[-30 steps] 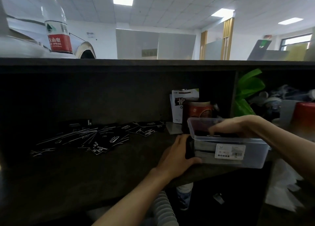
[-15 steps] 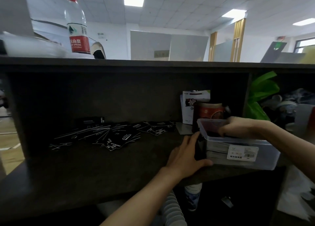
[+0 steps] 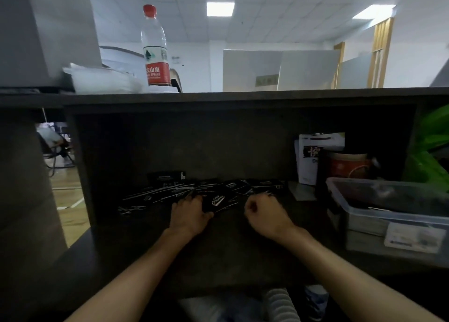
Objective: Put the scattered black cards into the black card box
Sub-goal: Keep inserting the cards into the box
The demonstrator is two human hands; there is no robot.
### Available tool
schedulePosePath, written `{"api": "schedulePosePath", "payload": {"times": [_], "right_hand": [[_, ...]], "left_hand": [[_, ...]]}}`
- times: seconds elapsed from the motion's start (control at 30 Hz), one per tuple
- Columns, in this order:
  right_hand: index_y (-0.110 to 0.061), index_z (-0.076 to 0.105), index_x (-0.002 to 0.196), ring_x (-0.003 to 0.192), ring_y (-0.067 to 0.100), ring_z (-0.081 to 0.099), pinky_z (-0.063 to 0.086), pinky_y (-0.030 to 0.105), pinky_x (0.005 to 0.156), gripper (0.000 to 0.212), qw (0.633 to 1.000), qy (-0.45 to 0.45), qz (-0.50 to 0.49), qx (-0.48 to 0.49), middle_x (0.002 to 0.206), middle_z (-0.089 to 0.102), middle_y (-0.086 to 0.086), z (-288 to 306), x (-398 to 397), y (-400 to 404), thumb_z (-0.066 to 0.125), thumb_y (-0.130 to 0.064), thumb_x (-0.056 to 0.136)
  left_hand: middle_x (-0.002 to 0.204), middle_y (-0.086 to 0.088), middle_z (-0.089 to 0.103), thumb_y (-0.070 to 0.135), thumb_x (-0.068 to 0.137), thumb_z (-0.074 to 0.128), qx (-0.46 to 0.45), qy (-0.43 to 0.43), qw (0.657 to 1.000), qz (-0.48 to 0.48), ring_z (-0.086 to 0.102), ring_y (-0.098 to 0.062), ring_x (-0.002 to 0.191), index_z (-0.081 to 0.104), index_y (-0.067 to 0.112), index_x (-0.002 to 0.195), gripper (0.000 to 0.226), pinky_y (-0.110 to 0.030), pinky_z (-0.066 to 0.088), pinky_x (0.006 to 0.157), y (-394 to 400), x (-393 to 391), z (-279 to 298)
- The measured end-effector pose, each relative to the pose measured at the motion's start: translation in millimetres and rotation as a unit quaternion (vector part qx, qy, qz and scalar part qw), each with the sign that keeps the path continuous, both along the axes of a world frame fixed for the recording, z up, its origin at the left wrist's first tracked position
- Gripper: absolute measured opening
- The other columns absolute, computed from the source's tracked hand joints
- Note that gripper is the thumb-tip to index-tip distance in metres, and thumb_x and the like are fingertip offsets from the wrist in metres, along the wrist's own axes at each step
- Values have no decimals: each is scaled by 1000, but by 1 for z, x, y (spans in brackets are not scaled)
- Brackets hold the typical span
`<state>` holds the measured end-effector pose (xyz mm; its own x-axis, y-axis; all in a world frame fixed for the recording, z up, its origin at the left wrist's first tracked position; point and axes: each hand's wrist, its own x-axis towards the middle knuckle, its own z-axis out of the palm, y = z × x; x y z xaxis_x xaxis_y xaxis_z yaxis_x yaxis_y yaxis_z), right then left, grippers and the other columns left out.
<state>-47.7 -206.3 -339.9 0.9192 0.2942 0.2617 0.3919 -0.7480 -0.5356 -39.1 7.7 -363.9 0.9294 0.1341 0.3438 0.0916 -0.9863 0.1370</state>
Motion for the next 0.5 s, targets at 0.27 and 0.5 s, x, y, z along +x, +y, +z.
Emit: {"api": "schedulePosePath", "payload": {"times": [0.27,0.5], "right_hand": [[-24,64,98,109,18,49,43,37,94,11,994,-77,-17,-79,110,55,0,-34,4,12,54,-28,94],[-23,64,97,107,17,51,44,36,93,10,994,-92,-14,-59,109,57,-1,-37,6,9,55,-26,94]], "left_hand": [[121,-3,62,41,86,67,-63,-88,994,-5,54,-23,118,60,21,119,40,-36,41,99,3,4,-7],[93,12,64,10,95,56,-327,-141,930,-94,60,-2,90,62,29,96,20,-14,43,66,15,-10,4]]}}
